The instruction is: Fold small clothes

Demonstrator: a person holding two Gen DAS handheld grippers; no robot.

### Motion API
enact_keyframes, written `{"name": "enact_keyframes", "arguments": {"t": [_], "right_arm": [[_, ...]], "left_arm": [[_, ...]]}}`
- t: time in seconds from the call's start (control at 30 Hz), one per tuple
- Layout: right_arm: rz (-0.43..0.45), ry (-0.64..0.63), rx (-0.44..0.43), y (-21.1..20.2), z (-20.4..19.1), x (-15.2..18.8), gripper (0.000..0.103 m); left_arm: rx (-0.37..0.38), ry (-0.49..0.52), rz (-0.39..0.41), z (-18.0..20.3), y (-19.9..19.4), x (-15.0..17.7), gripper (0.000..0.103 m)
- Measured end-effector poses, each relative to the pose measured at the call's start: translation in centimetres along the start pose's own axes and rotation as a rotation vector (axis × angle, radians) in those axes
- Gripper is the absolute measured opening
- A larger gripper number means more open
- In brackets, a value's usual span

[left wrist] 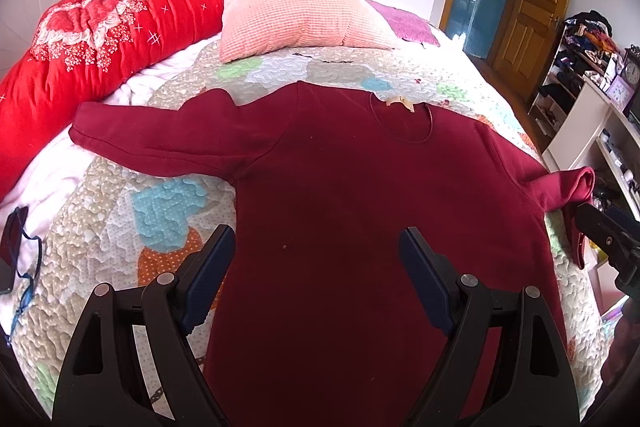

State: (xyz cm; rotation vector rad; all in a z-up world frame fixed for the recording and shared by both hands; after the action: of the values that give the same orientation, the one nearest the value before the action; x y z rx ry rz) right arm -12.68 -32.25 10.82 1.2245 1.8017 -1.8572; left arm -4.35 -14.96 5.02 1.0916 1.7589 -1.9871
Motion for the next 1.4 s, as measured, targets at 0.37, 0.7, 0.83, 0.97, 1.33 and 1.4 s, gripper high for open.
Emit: {"name": "enact_keyframes", "arguments": {"t": [0.37,0.7,0.83,0.97,1.33,1.4], "right_arm": [[-0.022,-0.017,0.016,1.8,-0.5,0.3,0.103],[-0.045,-0.025,0.021,3.5,-1.2,0.6,0.103],[-0.049,-0.031,0.023,4.1,-1.5,0.5,0.103],[-0.054,-0.034,0.027,4.9,-1.8,0.6,0.103],[-0.074,-0.031,0.034,7.3,-2.7,0.6,0.103],[-0.076,-0.032,0.033,7.7,-2.9,0.6,0.103]], "left_arm": [[-0.003,-0.001,-0.01,0.2,1.1,-0.3,0.084],[-0.014,-0.006,-0.026,-0.2,2.4,-0.2,0.084],[-0.014,-0.014,-0.029,-0.5,2.8,-0.2,0.084],[-0.017,-0.019,-0.035,-0.8,3.3,-0.3,0.084],[-0.017,-0.05,-0.049,-1.9,4.6,-0.5,0.084],[-0.017,-0.06,-0.052,-2.2,4.8,-0.6,0.084]]}}
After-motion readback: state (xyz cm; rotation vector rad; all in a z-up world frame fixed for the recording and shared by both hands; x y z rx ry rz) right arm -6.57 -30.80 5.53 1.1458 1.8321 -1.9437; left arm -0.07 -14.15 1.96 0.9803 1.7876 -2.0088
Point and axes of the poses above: each gripper's, at about its wrist camera, not at the fingertips, and y roughly the way its jaws point, z to its right, x to its underside, the point moved 6 cm from there along y, roughly the way its jaws point, and after that the axes turned 9 degrees about y, right-handed, at the moved point
